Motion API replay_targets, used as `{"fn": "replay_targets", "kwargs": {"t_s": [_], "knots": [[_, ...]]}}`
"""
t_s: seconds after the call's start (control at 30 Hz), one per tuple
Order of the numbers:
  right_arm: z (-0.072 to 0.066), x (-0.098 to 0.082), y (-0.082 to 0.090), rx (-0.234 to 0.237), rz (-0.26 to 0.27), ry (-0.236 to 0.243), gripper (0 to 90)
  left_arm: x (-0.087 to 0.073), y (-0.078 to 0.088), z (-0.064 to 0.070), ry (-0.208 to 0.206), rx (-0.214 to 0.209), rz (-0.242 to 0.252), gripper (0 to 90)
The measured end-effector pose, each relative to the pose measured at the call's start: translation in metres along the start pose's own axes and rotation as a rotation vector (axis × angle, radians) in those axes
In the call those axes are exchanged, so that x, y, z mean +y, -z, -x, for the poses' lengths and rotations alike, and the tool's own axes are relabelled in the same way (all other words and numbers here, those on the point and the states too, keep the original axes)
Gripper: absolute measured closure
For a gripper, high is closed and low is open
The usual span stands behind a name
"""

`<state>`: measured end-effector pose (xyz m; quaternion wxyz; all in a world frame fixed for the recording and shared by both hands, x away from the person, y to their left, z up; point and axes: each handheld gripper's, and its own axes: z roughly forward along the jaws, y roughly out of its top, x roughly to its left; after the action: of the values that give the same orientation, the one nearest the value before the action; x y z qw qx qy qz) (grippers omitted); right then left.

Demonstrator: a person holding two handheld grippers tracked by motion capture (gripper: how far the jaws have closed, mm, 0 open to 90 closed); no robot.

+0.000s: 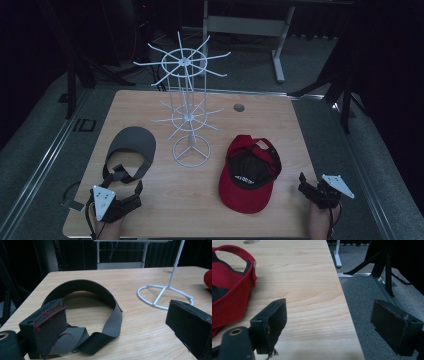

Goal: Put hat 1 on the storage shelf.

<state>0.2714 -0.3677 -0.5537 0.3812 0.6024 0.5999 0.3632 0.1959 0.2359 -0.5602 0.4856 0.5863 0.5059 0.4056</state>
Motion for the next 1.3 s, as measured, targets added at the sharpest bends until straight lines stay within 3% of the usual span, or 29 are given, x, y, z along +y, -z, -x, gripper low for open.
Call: {"fn": "replay_targets", "kwargs": {"t_s": [0.33,0.43,0.53,0.6,0.67,0.73,0.83,0.97,1.03,1.13,1.3], "knots": [[0.001,0.001,-0.001,0.020,-0.035,-0.002,13.9,0.002,-0.001,0.005,-0.004,-0.012,0.009,3.7],[-0.001,0.006,-0.001,0.079,-0.079,0.015,13.9,0.002,-0.003,0.008,0.015,-0.050,0.005,3.7],[-0.004,0.010,0.001,0.109,-0.078,0.016,13.9,0.002,-0.004,0.009,0.027,-0.067,0.000,3.7],[-0.007,0.020,0.002,0.154,-0.080,0.022,13.9,0.001,-0.005,0.012,-0.006,-0.083,-0.007,4.0],[-0.011,0.028,0.004,0.167,-0.083,0.045,13.8,-0.001,-0.006,0.015,-0.061,-0.078,-0.019,4.6],[-0.015,0.039,0.006,0.191,-0.083,0.044,13.0,0.000,-0.006,0.017,-0.059,-0.079,-0.041,4.6],[-0.022,0.053,0.006,0.214,-0.084,0.063,12.0,0.001,-0.006,0.018,-0.014,-0.103,-0.053,4.6],[-0.032,0.066,0.002,0.220,-0.097,0.094,14.6,0.001,-0.006,0.021,-0.046,-0.095,-0.040,5.0],[-0.034,0.071,-0.003,0.282,-0.124,0.073,14.7,0.001,-0.006,0.022,-0.047,-0.099,-0.042,5.0],[-0.040,0.075,-0.010,0.306,-0.138,0.083,13.3,0.001,-0.006,0.023,-0.031,-0.111,-0.052,5.0],[-0.051,0.077,-0.024,0.426,-0.195,0.057,14.2,0.001,-0.006,0.024,-0.048,-0.103,-0.051,5.1]]}}
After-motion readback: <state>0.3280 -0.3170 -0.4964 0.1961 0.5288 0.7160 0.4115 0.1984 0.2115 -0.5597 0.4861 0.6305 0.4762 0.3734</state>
